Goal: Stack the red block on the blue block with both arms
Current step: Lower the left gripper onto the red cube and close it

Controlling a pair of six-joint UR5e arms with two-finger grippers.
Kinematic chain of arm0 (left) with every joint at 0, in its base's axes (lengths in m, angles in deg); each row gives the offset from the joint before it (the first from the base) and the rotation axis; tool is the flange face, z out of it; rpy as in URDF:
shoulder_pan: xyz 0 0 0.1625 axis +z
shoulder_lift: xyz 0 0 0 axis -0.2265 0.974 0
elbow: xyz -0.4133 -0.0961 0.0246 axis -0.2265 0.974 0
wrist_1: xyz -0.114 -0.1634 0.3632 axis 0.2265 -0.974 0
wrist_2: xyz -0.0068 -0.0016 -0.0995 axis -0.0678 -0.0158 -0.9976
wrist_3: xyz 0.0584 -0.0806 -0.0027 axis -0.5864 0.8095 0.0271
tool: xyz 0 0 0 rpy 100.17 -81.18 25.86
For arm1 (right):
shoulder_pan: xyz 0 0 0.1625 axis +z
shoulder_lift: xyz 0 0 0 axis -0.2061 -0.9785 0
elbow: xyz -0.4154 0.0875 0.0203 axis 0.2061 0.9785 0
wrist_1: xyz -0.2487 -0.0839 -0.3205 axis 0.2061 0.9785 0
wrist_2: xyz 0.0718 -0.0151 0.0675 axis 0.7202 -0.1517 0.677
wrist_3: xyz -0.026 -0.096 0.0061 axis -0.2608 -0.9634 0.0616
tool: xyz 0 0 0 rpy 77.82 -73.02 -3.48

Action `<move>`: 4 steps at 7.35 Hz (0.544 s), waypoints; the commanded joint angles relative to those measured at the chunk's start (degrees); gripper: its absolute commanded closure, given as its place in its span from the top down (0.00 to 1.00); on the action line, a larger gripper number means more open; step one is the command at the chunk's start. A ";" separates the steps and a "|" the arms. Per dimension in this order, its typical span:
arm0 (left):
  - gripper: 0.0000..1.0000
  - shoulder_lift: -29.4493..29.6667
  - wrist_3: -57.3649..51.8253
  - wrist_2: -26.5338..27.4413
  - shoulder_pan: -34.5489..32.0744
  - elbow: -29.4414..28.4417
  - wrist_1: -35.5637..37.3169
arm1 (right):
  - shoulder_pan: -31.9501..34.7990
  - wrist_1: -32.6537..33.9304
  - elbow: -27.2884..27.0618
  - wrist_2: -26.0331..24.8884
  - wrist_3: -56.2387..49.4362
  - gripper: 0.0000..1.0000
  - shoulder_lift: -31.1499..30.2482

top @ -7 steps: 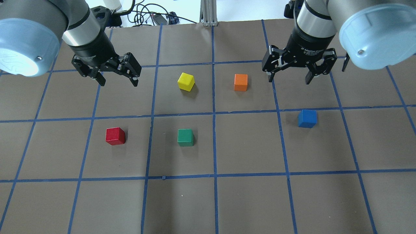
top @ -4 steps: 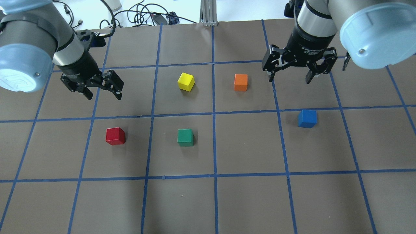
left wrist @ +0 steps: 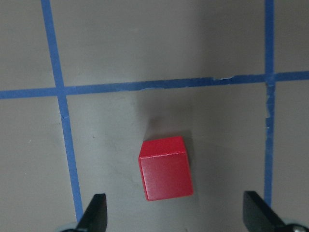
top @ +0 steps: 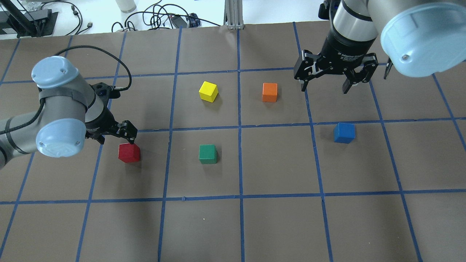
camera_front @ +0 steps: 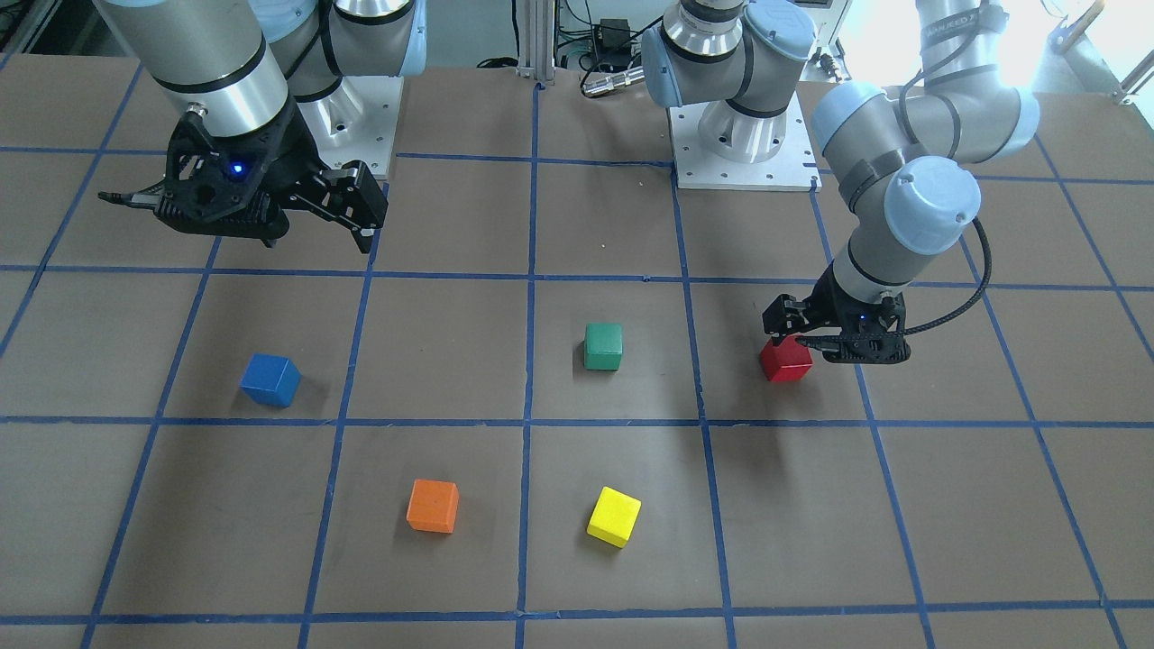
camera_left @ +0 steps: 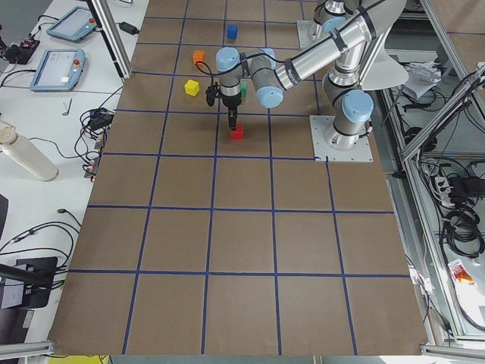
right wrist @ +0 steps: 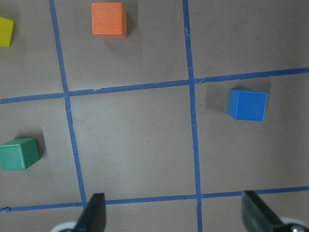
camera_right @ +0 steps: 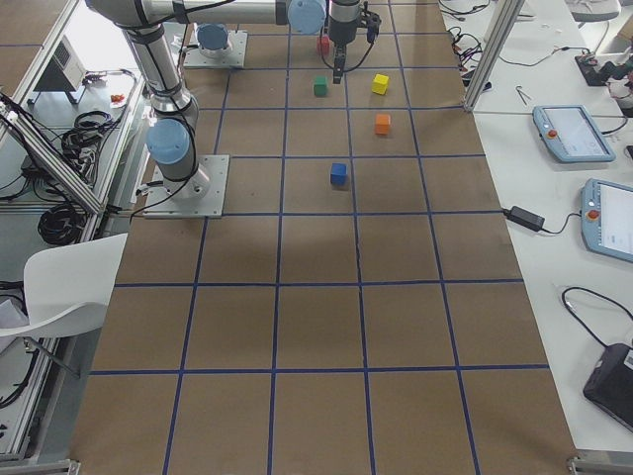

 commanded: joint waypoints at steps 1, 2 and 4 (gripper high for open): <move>1.00 2.93 0.72 -0.03 0.70 2.46 4.51 | 0.00 -0.01 -0.03 0.00 0.05 1.00 0.00; 0.92 4.08 1.68 -0.20 0.62 2.47 4.52 | 0.00 -0.01 -0.03 0.00 0.05 1.00 -0.09; 0.47 5.05 6.07 -1.77 0.35 2.47 4.70 | 0.00 -0.10 -0.12 0.00 -0.04 1.00 -0.17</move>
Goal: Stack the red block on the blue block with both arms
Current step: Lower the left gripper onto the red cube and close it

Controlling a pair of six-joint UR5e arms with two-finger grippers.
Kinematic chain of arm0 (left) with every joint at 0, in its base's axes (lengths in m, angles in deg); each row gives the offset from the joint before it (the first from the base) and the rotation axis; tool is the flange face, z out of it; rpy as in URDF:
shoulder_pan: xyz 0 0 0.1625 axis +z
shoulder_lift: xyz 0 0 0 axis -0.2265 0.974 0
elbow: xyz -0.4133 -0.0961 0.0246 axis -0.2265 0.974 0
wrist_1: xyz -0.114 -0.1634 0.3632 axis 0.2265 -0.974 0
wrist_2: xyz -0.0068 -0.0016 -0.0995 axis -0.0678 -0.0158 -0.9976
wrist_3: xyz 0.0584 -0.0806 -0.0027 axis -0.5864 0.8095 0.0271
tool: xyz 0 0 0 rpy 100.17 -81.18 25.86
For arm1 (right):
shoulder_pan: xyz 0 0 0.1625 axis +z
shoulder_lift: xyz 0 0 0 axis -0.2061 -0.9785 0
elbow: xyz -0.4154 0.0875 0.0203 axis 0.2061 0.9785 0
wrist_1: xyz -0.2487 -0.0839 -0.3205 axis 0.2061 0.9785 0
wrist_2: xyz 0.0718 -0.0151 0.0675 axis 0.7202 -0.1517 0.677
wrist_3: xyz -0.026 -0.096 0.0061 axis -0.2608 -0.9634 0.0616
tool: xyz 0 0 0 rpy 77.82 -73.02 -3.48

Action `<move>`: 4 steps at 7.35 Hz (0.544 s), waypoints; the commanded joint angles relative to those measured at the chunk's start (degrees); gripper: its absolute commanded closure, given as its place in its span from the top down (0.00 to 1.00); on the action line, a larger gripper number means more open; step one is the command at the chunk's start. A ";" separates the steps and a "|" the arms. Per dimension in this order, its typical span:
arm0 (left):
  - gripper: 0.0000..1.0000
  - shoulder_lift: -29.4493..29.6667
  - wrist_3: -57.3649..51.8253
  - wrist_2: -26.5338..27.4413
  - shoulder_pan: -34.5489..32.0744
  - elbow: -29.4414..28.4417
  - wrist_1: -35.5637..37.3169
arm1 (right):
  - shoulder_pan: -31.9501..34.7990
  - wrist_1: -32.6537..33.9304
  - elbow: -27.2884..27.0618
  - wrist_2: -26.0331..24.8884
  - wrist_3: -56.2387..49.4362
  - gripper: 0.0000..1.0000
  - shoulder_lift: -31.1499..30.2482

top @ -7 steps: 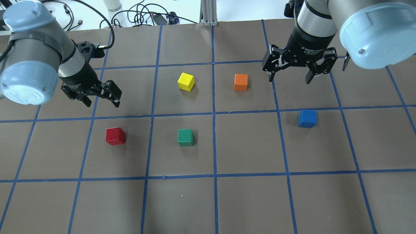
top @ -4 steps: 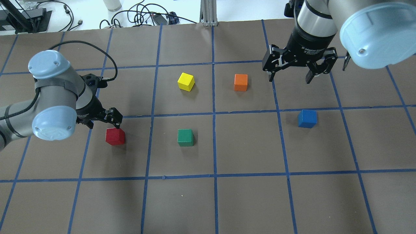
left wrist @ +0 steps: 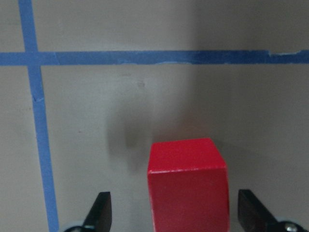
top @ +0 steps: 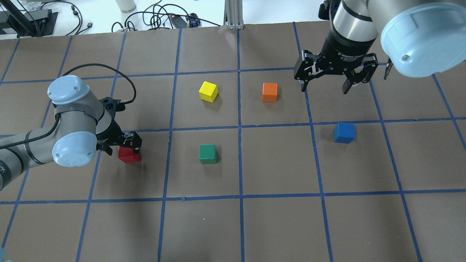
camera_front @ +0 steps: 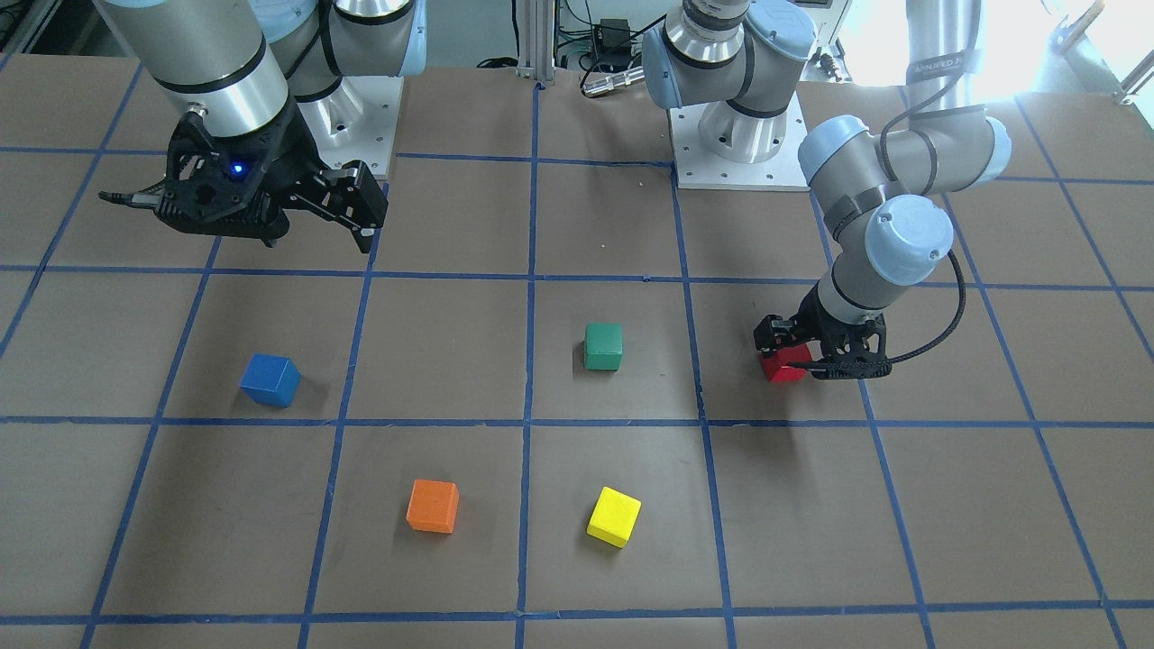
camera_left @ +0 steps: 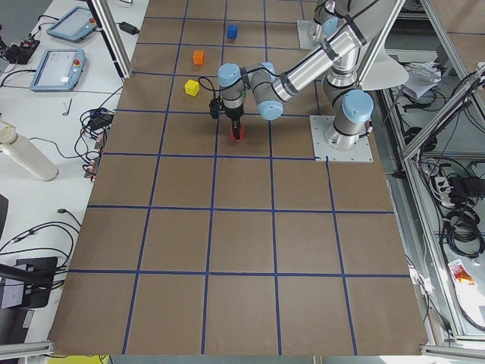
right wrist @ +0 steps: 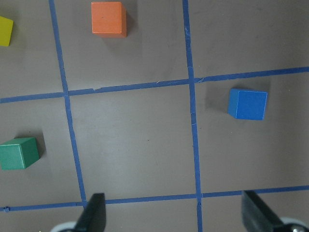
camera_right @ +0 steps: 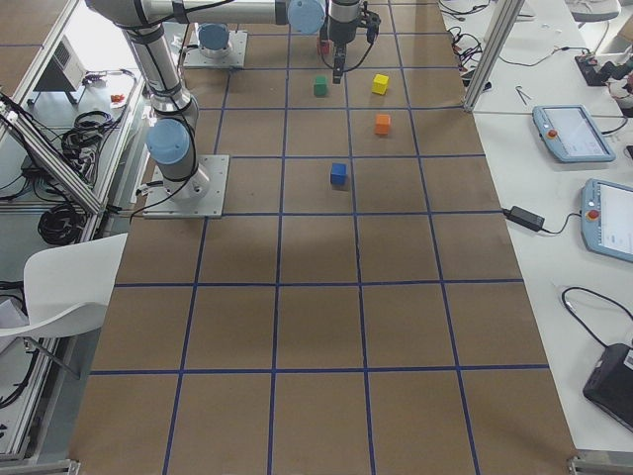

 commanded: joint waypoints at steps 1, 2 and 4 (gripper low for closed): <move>0.29 0.90 1.74 -1.05 -0.17 -0.57 0.28 | 0.00 -0.12 -0.18 0.00 -0.16 1.00 -0.07; 0.18 0.29 1.74 -0.96 -0.70 -1.62 0.28 | 0.00 -0.03 -0.18 0.00 -0.07 1.00 -0.07; 0.09 -1.20 2.26 -0.18 -6.81 -9.75 -10.36 | 0.00 -0.03 -0.09 0.00 -0.25 1.00 -0.07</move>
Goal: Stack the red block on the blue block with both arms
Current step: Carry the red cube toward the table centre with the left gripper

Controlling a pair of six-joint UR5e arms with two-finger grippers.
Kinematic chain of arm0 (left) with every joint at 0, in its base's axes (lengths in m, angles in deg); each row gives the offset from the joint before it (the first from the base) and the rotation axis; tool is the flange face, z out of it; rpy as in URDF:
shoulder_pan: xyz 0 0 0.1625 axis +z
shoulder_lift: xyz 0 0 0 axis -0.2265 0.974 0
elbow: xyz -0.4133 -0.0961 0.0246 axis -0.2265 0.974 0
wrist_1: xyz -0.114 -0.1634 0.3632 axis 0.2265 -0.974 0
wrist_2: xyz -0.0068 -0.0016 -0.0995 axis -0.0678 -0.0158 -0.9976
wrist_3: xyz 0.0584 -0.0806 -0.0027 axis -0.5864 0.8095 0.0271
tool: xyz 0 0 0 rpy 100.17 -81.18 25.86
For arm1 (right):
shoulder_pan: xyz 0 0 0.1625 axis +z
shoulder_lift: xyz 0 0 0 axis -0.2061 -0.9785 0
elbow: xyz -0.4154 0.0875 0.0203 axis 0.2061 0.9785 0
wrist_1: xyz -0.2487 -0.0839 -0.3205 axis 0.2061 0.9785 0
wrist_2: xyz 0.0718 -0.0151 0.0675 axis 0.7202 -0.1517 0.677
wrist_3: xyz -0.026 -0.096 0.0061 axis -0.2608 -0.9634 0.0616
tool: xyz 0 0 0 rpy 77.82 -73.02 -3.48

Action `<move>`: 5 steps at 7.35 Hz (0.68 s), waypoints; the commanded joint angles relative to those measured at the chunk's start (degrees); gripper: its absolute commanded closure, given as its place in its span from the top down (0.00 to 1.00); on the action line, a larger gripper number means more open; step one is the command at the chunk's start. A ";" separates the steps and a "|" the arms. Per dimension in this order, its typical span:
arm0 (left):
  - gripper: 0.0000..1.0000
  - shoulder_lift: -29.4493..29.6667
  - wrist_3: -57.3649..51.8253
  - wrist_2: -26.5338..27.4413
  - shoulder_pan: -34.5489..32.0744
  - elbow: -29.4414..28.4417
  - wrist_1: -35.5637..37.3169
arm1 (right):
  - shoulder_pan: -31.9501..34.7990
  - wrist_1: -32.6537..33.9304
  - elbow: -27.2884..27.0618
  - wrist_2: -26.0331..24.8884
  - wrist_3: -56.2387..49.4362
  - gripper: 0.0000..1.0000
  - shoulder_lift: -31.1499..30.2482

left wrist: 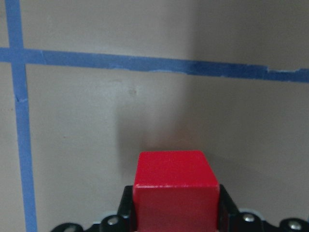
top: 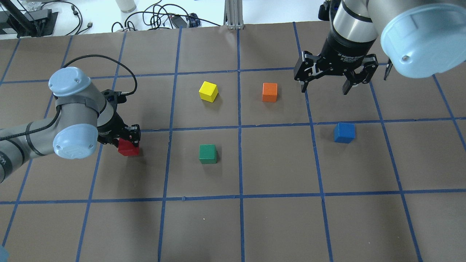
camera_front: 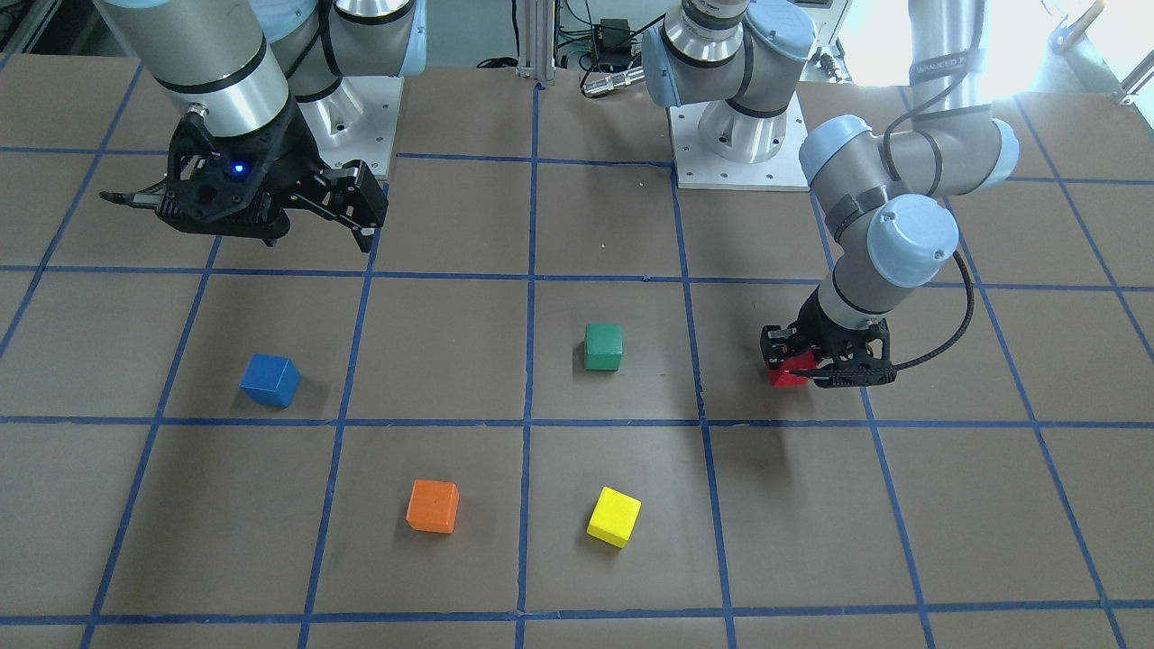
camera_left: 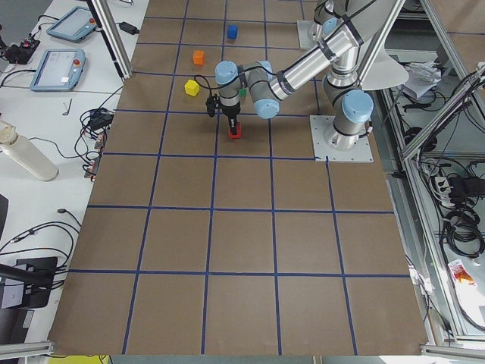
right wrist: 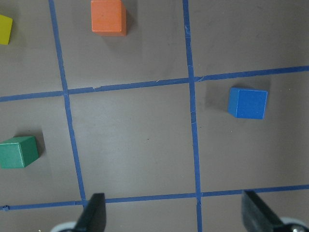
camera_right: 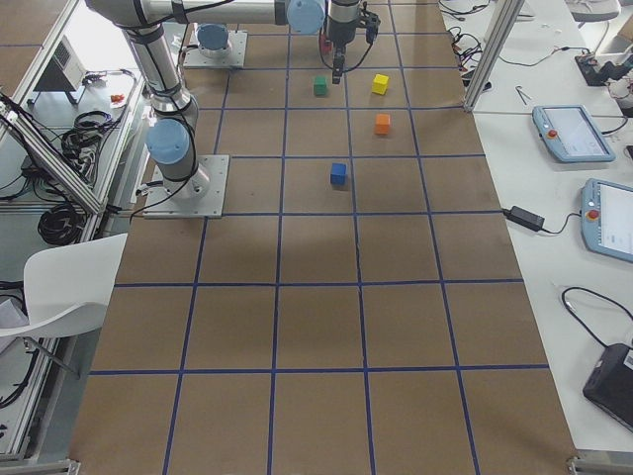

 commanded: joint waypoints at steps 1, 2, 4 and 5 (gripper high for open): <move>0.05 0.13 4.39 0.37 -9.13 -11.55 -14.09 | 0.00 -0.04 0.06 0.00 -0.30 1.00 0.00; 0.05 1.10 9.39 0.02 -13.70 -16.40 -17.39 | 0.00 -0.04 -0.02 0.00 -0.22 1.00 0.00; 0.05 4.25 21.23 -5.92 -21.97 -20.65 -14.81 | 0.00 -0.04 0.06 0.00 -0.31 1.00 0.00; 0.06 6.88 24.96 -8.05 -25.66 -23.63 -14.26 | 0.00 0.13 0.24 0.00 -0.22 1.00 0.00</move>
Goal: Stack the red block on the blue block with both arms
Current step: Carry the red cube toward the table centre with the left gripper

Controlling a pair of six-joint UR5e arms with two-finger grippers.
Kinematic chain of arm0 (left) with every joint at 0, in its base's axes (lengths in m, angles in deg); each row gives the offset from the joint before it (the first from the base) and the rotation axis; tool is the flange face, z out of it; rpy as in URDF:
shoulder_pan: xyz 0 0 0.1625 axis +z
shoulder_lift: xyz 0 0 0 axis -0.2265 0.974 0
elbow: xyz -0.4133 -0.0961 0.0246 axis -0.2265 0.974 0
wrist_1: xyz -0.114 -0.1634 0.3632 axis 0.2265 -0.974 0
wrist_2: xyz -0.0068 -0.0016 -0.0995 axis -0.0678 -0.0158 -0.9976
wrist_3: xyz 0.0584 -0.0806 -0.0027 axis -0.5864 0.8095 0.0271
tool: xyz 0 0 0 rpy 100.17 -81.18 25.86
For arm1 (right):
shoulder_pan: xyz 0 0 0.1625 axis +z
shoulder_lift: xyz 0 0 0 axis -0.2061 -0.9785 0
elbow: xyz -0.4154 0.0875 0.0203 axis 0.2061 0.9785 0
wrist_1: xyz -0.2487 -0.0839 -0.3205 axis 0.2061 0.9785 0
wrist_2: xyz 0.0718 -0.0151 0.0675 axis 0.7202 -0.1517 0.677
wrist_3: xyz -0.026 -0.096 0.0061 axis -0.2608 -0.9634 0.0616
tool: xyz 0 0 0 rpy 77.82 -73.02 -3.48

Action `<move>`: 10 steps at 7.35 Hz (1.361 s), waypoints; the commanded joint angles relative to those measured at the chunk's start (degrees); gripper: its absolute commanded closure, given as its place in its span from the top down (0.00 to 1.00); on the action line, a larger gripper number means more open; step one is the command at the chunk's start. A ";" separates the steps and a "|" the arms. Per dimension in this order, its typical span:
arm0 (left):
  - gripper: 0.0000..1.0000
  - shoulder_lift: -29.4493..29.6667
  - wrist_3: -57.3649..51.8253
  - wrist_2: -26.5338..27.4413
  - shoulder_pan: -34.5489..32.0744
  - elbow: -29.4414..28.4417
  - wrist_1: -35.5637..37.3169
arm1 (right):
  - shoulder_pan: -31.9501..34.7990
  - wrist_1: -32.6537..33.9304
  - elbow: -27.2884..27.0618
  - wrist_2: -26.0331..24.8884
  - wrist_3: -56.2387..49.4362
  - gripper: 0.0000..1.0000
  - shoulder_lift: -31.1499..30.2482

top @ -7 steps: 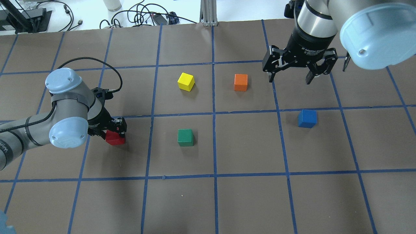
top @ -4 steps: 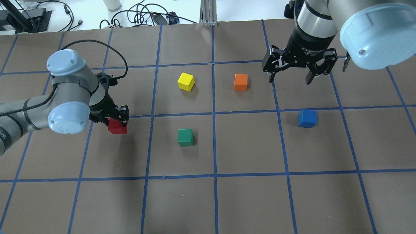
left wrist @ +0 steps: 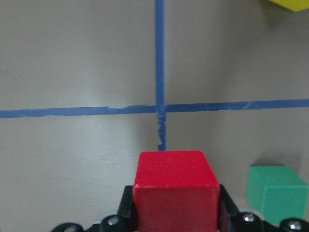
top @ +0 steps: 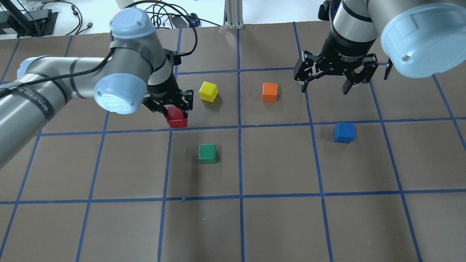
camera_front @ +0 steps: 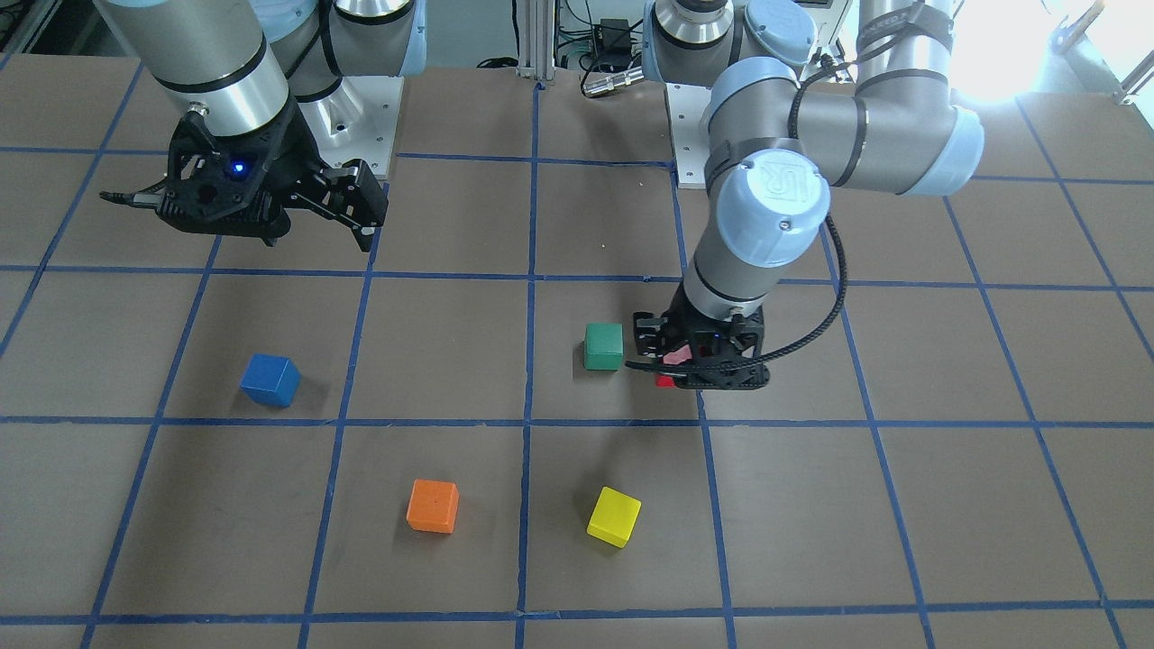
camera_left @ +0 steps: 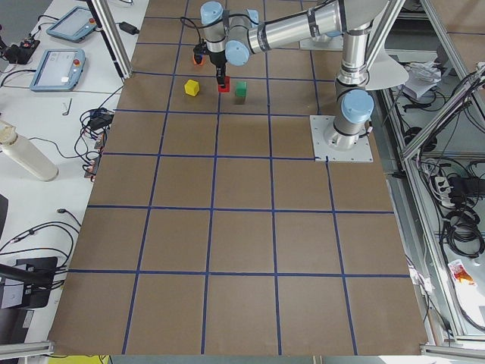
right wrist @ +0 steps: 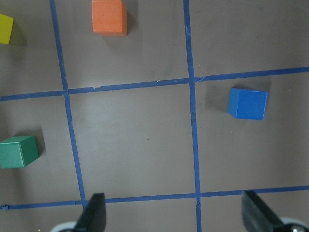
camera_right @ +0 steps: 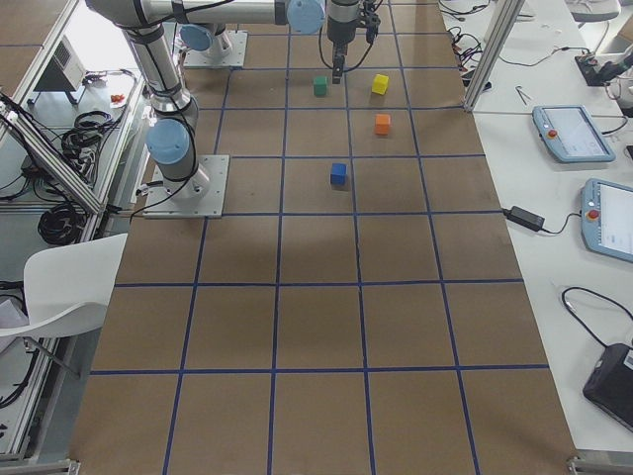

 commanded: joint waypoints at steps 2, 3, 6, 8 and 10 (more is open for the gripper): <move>0.06 7.66 12.98 -5.52 -13.18 -5.22 2.24 | 0.00 0.31 -0.04 -0.61 -0.03 1.00 0.00; 0.11 10.11 15.00 -5.52 -15.92 -5.22 4.77 | 0.00 0.40 0.13 -0.88 -0.12 1.00 0.09; 0.38 15.05 18.72 -4.91 -19.02 -5.22 9.19 | 0.00 0.40 0.13 -0.97 -0.03 1.00 0.09; 1.00 15.41 18.28 -3.94 -19.11 -5.22 9.19 | 0.00 0.22 0.04 -0.97 0.06 1.00 0.00; 1.00 12.71 17.58 -3.67 -18.15 -6.61 8.58 | 0.00 0.22 0.13 -0.97 0.06 1.00 0.00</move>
